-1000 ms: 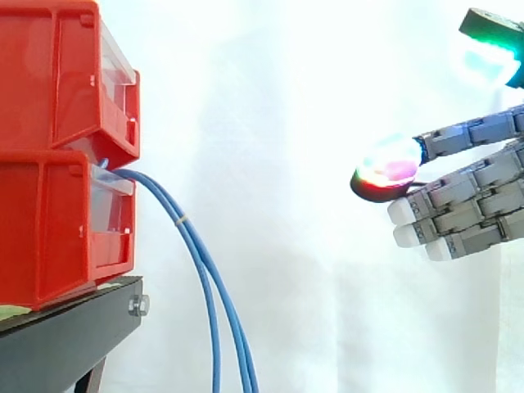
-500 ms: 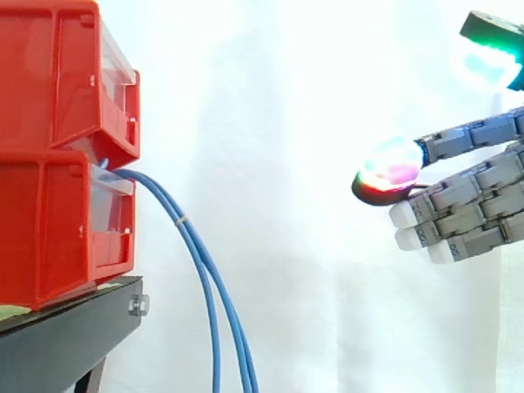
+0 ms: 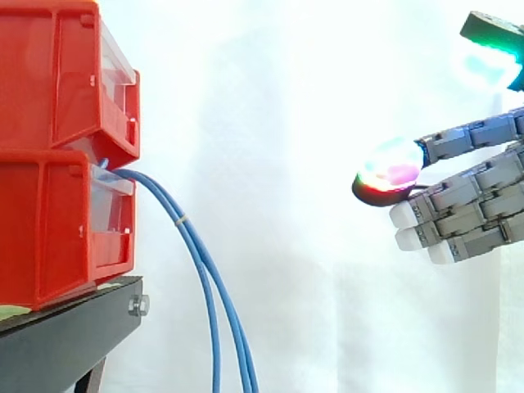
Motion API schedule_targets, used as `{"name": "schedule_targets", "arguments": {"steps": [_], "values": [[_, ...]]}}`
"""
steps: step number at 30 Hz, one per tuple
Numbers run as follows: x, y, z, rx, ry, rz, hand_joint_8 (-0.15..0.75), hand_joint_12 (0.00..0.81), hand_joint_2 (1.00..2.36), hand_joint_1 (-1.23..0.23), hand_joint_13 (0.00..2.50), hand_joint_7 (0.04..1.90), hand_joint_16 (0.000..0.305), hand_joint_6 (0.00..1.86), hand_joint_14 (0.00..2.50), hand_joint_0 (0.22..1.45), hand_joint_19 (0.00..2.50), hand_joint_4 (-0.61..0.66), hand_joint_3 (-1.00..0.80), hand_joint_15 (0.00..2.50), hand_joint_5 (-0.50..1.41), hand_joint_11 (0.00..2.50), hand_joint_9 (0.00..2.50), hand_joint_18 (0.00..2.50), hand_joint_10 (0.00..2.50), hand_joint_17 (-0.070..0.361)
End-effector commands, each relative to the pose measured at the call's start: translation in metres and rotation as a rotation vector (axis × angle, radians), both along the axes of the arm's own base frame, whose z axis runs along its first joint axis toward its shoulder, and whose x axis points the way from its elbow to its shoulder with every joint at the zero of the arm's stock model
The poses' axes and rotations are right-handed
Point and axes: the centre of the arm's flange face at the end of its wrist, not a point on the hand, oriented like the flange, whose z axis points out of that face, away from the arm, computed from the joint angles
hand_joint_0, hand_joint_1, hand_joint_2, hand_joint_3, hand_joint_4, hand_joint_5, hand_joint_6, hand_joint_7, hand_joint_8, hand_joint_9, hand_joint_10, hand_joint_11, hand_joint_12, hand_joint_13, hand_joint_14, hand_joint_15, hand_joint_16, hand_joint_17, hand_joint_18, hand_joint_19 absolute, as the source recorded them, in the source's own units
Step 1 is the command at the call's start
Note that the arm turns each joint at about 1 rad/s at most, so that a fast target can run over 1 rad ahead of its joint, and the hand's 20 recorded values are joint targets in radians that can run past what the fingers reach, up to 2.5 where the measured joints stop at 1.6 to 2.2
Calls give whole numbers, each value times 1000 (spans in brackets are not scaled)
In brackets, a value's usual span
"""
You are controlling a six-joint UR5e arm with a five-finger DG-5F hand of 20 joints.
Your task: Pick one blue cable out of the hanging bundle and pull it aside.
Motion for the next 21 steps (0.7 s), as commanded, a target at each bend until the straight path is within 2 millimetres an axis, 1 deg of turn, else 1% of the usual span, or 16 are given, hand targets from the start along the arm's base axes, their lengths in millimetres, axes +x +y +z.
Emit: {"name": "schedule_targets", "arguments": {"steps": [1,11,17,21], "values": [[0,0,0,0,0,0,309,380,1000,-453,336,687,63,502,5,456,230,234,-500,157,-199,30,543,227,2,142],[-2,5,-2,20,17,18,310,379,1000,-453,339,686,62,502,5,458,230,236,-500,159,-199,37,549,228,2,141],[5,14,-1,15,-15,68,309,378,1000,-454,341,686,62,502,5,461,230,235,-500,156,-198,33,549,229,0,140],[13,16,-12,21,-35,77,309,377,1000,-453,342,686,62,502,5,462,231,235,-500,157,-198,38,551,230,0,140]]}}
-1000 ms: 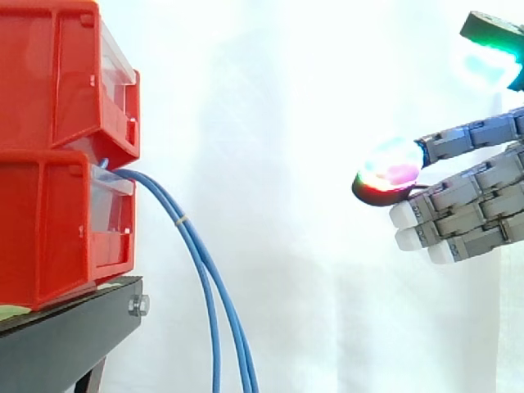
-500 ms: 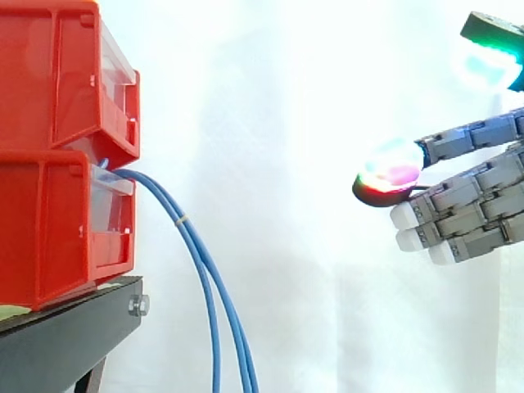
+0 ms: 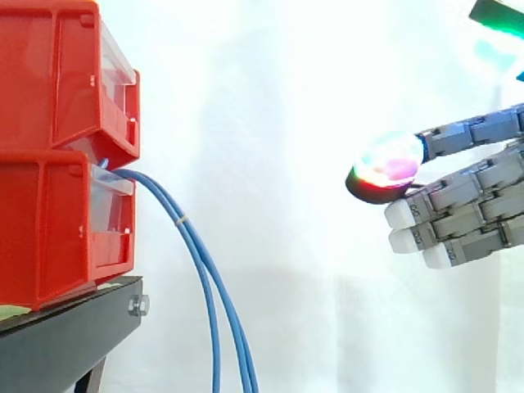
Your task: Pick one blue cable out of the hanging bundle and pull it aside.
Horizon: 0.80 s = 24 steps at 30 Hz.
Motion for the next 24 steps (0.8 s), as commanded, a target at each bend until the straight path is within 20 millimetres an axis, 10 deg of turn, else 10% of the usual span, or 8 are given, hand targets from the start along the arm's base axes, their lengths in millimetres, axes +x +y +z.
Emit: {"name": "schedule_targets", "arguments": {"steps": [1,12,24], "values": [[9,4,-11,15,-33,11,309,377,1000,-454,342,684,62,502,5,461,232,236,-500,157,-198,31,552,231,0,140],[13,8,-9,34,-68,16,307,375,1000,-455,343,686,61,502,5,466,232,234,-500,158,-198,35,554,232,0,138],[36,3,-60,180,-45,62,308,374,1000,-458,345,685,61,502,5,469,236,235,-498,158,-198,42,558,233,0,137]]}}
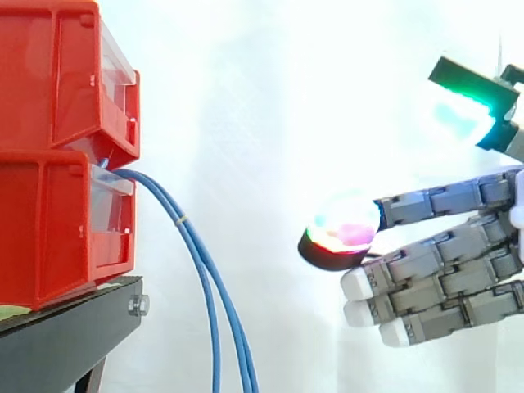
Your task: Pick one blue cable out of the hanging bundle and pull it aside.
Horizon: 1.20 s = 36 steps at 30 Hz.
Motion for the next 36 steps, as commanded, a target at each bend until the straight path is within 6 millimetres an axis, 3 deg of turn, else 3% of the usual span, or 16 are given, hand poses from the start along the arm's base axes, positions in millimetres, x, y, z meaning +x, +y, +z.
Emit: {"name": "schedule_targets", "arguments": {"steps": [1,9,16,26,27,31,36], "values": [[3,-1,-3,29,4,6,307,374,1000,-458,344,686,61,502,5,471,234,234,-500,156,-198,36,557,233,0,137],[8,-8,3,-14,-21,-14,307,373,1000,-461,347,687,61,502,7,473,233,233,-497,159,-198,44,559,239,0,136],[24,-7,-34,17,-18,-10,308,372,1000,-463,349,688,61,502,7,475,237,235,-498,160,-198,37,561,239,2,136],[30,-9,-30,9,-23,-4,308,371,1000,-464,350,688,61,502,5,475,244,237,-498,158,-197,39,563,241,0,137],[35,-10,-51,7,-1,-4,308,371,1000,-465,350,687,61,502,5,474,233,235,-496,158,-197,44,563,242,0,137],[42,-9,-64,25,-4,10,309,371,1000,-464,351,686,61,502,5,474,236,237,-496,158,-197,45,566,242,0,137],[55,-11,-63,35,-27,25,308,371,1000,-465,350,688,61,502,5,475,241,238,-498,154,-196,44,564,241,0,137]]}}
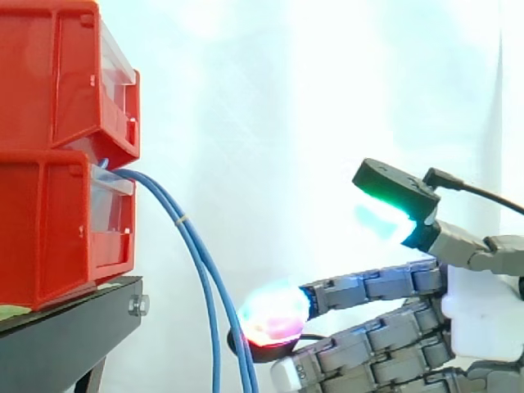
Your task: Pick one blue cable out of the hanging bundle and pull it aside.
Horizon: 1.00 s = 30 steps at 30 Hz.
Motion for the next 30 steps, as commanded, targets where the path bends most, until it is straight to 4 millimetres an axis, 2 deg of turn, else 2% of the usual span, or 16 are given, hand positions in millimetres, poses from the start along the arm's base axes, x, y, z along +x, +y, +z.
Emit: {"name": "schedule_targets", "arguments": {"steps": [1,3,8,12,16,20,30], "values": [[7,-2,1,-1,-10,10,309,372,1000,-465,350,687,61,502,5,474,240,236,-495,161,-196,39,567,241,0,137],[8,-4,2,-12,-16,-2,310,372,1000,-464,350,686,61,502,5,475,233,238,-498,158,-196,40,568,242,0,137],[20,-7,-22,-4,-23,-6,309,372,1000,-465,351,687,61,502,5,473,239,239,-496,157,-196,45,568,242,0,137],[46,-3,-31,-6,-38,23,309,372,1000,-464,351,687,61,502,5,474,244,237,-498,158,-196,52,568,242,0,137],[67,9,-31,-8,-49,64,308,373,1000,-464,354,686,61,502,5,473,243,240,-498,161,-195,53,570,243,0,137],[75,15,-25,-21,-62,83,309,373,1000,-463,355,686,61,502,5,473,242,240,-500,165,-195,60,570,246,0,137],[74,18,-26,-15,-55,94,313,371,1000,-466,398,760,61,502,6,475,275,288,-500,190,-172,77,605,283,2,136]]}}
